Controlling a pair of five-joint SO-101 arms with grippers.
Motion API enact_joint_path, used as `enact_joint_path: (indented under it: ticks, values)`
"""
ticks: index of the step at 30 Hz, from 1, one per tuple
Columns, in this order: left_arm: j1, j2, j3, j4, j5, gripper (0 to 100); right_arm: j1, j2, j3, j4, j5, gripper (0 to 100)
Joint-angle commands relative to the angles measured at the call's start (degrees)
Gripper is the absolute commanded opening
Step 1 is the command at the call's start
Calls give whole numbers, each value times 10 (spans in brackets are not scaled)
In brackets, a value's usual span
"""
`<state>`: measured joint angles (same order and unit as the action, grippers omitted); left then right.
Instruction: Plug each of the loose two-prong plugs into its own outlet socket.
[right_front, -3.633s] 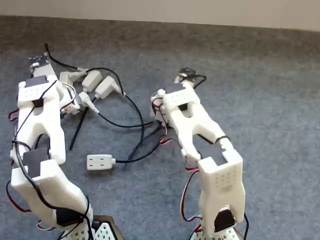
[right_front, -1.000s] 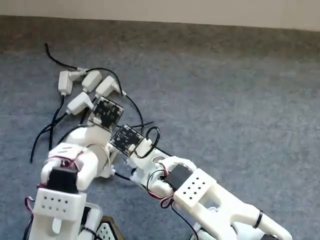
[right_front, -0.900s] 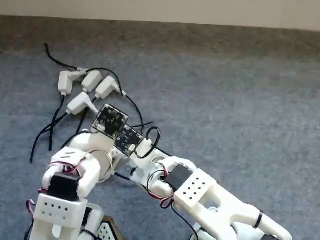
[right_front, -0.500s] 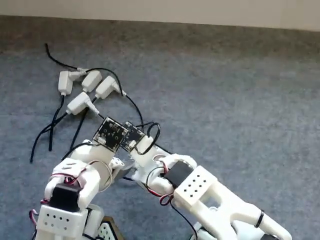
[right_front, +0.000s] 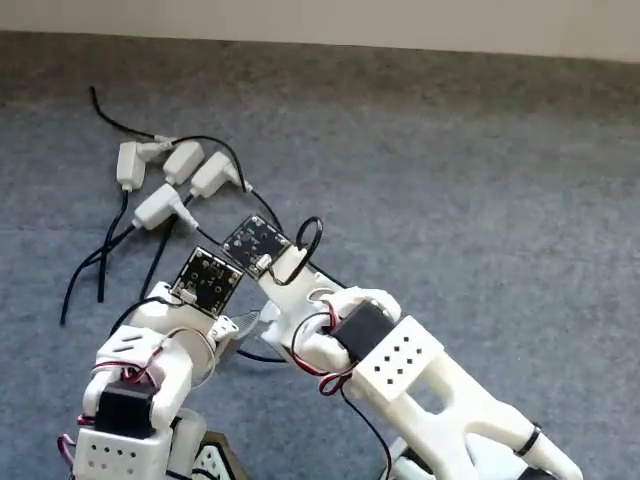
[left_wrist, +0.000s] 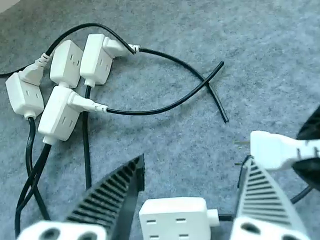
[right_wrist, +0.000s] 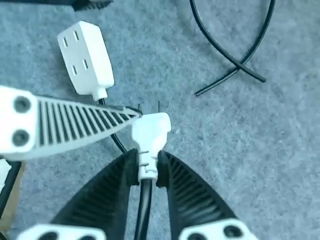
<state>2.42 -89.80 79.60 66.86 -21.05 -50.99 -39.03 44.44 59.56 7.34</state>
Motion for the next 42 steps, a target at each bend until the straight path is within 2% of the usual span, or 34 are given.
enact_joint_path:
  ticks: [1, 7, 9, 16, 20, 28, 35, 42]
  values:
    - [-5, 1, 2, 10, -6, 309, 13, -23, -52, 3, 7, 8]
    - [-69, 3, -15, 5, -4, 309, 28, -23, -47, 3, 19, 8]
    - [-71, 2, -15, 5, -3, 309, 27, -23, -47, 3, 20, 8]
    - [-95, 3, -42, -50, 72, 309, 11, -23, -2, -16, -4, 8]
    - [-86, 4, -36, -87, 94, 309, -19, -23, 22, -44, -6, 8]
    - [10, 3, 15, -88, 91, 309, -33, -23, 14, -43, -8, 8]
    - [22, 3, 23, -60, 77, 309, -32, -23, -48, 1, -7, 8]
    - [23, 3, 23, -60, 68, 309, -22, -23, -51, 3, -7, 8]
